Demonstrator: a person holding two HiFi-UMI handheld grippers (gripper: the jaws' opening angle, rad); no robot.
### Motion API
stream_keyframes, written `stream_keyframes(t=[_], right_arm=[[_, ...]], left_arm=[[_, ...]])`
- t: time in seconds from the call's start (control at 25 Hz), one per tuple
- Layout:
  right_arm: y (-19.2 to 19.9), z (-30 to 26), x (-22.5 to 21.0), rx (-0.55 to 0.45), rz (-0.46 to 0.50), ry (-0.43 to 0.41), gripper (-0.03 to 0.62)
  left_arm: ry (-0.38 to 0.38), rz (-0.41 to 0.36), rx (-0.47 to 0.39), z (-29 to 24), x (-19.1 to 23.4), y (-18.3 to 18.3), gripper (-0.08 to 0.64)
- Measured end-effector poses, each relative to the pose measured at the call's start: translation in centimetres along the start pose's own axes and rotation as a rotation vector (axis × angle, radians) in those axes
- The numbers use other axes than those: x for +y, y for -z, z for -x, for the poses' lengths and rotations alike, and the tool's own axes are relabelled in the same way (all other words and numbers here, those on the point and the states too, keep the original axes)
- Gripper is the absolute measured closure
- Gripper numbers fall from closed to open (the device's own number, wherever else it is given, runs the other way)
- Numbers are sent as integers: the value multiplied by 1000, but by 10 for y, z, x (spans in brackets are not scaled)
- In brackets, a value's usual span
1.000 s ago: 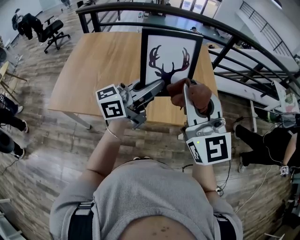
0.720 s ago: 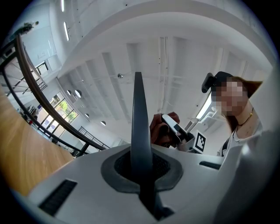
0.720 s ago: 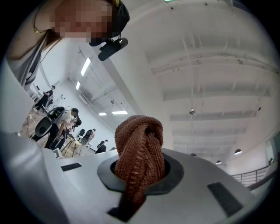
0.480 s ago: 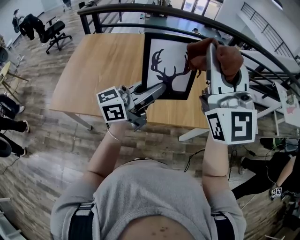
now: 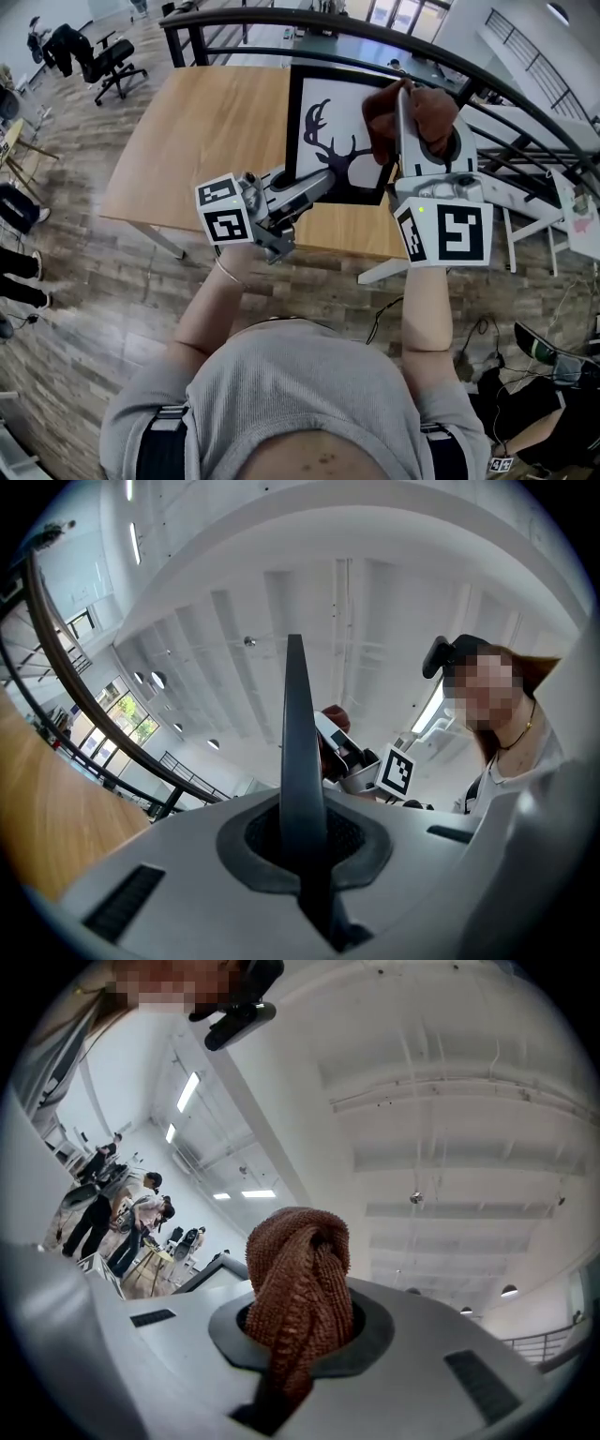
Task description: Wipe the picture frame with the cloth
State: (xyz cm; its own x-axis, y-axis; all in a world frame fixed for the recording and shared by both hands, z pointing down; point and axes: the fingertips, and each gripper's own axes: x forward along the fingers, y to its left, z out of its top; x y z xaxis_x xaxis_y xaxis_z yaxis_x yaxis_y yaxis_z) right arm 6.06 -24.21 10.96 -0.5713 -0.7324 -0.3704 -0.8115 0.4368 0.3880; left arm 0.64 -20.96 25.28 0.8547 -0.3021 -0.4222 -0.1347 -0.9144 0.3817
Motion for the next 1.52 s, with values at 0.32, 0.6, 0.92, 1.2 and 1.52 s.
stream_keyframes(t=[0.32,0.6,0.92,1.2,1.52], right_arm=[[21,8,8,39,-19,-32,546],[38,23,22,72,-55,-69,546],[60,40,39,127,-75,-115,546],[82,55,51,174,-106,-134,546],[100,70,67,224,-151,-154,546]], left_arm=[[-9,6,-6,0,3,2,543],[-14,19,-33,0,3,1,543],[-24,27,-42,0,5,2,543],[-26,33,-42,1,10,5,543],[-31,49,-46,2,12,5,543]])
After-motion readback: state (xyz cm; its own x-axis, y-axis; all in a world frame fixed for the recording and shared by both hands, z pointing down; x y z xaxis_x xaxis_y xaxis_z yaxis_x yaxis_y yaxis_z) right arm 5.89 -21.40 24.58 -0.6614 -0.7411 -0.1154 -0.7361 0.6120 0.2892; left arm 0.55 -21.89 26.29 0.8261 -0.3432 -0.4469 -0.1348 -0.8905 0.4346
